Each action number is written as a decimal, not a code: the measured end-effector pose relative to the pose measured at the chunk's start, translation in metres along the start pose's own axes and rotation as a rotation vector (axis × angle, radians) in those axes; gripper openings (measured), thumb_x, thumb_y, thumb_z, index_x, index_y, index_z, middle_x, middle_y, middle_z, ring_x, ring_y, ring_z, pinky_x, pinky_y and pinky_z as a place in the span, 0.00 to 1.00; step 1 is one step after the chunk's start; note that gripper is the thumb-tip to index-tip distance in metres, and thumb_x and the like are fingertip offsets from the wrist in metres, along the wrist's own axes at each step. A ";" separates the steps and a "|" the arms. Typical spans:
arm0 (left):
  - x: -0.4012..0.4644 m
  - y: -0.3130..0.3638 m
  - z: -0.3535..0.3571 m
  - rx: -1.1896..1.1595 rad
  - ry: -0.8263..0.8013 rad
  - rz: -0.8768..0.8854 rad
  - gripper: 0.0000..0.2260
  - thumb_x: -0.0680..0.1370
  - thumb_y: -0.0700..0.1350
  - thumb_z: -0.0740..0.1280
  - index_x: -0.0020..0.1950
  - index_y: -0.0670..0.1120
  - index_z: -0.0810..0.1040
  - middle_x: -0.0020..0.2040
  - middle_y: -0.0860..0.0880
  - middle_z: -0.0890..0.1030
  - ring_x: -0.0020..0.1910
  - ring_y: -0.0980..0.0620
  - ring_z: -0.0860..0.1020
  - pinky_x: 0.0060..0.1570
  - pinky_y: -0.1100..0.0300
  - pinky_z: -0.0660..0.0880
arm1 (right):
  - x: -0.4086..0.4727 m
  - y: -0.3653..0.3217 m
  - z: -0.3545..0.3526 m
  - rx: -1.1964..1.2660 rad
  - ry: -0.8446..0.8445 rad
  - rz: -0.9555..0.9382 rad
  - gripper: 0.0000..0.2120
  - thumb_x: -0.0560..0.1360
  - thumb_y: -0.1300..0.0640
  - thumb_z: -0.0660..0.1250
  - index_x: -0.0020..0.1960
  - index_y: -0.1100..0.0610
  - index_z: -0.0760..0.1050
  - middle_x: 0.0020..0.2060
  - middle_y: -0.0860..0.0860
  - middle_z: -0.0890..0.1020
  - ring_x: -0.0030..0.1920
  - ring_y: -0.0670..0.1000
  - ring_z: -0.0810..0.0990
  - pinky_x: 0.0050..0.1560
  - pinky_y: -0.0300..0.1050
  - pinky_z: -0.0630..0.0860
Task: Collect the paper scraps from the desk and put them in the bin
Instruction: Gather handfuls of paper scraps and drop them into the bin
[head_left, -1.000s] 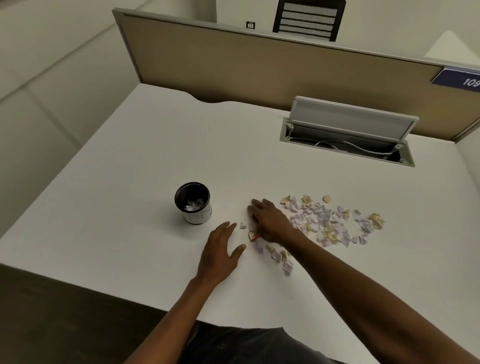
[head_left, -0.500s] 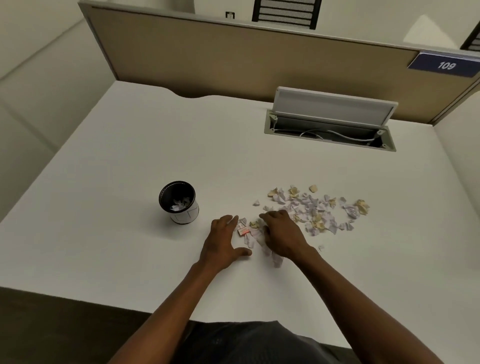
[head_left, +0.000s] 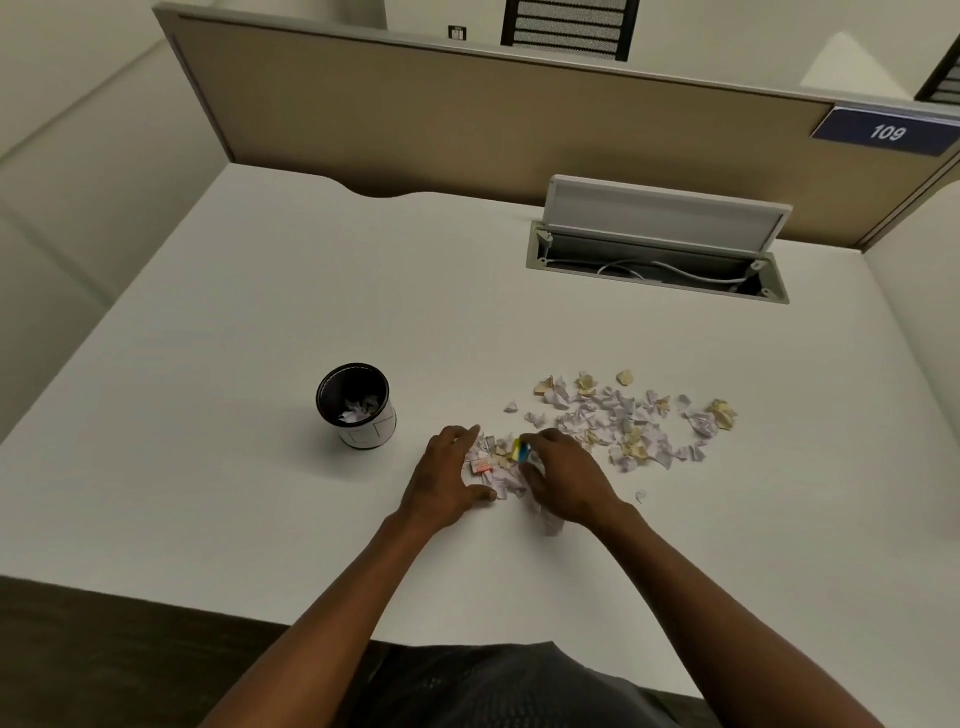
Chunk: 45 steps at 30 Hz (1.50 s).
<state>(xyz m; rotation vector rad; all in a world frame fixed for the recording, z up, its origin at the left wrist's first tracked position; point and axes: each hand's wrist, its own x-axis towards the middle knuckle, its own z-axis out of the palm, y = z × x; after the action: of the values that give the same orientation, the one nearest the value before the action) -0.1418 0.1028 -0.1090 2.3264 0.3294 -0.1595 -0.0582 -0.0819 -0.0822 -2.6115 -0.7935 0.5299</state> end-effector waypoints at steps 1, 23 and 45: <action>0.002 0.003 0.000 0.003 -0.015 0.004 0.44 0.67 0.52 0.81 0.78 0.47 0.64 0.73 0.47 0.67 0.71 0.48 0.67 0.68 0.60 0.66 | 0.000 -0.001 -0.001 0.031 0.005 -0.023 0.21 0.80 0.49 0.64 0.71 0.54 0.71 0.65 0.54 0.76 0.62 0.56 0.77 0.60 0.50 0.76; 0.004 0.008 0.012 -0.203 0.198 -0.055 0.22 0.69 0.39 0.79 0.63 0.41 0.81 0.56 0.44 0.83 0.53 0.48 0.82 0.57 0.55 0.80 | 0.025 -0.017 0.008 0.094 0.035 -0.075 0.19 0.72 0.52 0.75 0.61 0.54 0.81 0.55 0.53 0.81 0.54 0.53 0.80 0.53 0.42 0.74; -0.005 0.019 -0.049 -0.705 0.305 -0.223 0.12 0.72 0.37 0.77 0.53 0.48 0.85 0.47 0.52 0.87 0.48 0.57 0.85 0.52 0.62 0.80 | 0.054 -0.052 -0.031 1.045 -0.192 -0.057 0.10 0.72 0.63 0.76 0.54 0.62 0.85 0.47 0.65 0.85 0.44 0.56 0.83 0.50 0.50 0.80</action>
<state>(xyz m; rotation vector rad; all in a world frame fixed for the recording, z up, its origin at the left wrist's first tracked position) -0.1404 0.1242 -0.0602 1.6063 0.6763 0.1837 -0.0259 -0.0167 -0.0455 -1.5846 -0.4422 0.8857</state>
